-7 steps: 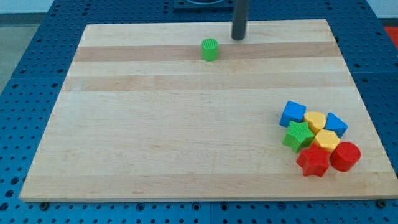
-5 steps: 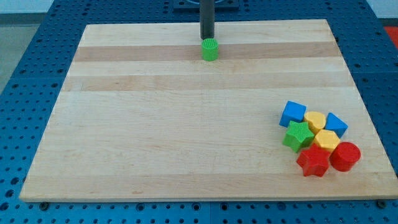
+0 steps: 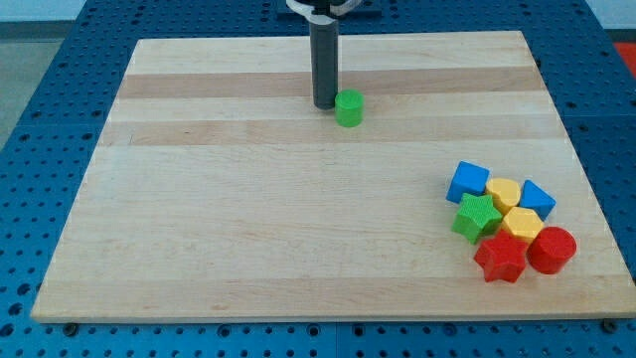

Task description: Push the green circle left of the cube

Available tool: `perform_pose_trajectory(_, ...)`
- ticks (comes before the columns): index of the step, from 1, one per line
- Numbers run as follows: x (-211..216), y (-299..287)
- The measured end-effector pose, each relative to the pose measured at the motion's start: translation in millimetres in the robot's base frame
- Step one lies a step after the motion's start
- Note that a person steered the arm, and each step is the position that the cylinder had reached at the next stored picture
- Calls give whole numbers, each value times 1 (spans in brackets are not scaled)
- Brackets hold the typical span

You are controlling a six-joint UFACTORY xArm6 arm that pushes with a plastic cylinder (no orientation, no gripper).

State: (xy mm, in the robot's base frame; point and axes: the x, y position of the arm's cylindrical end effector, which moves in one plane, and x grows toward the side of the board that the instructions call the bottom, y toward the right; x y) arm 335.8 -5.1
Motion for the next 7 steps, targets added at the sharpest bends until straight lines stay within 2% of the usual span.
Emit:
perform_pose_trajectory(4, 0, 51)
perform_pose_trajectory(7, 34, 98)
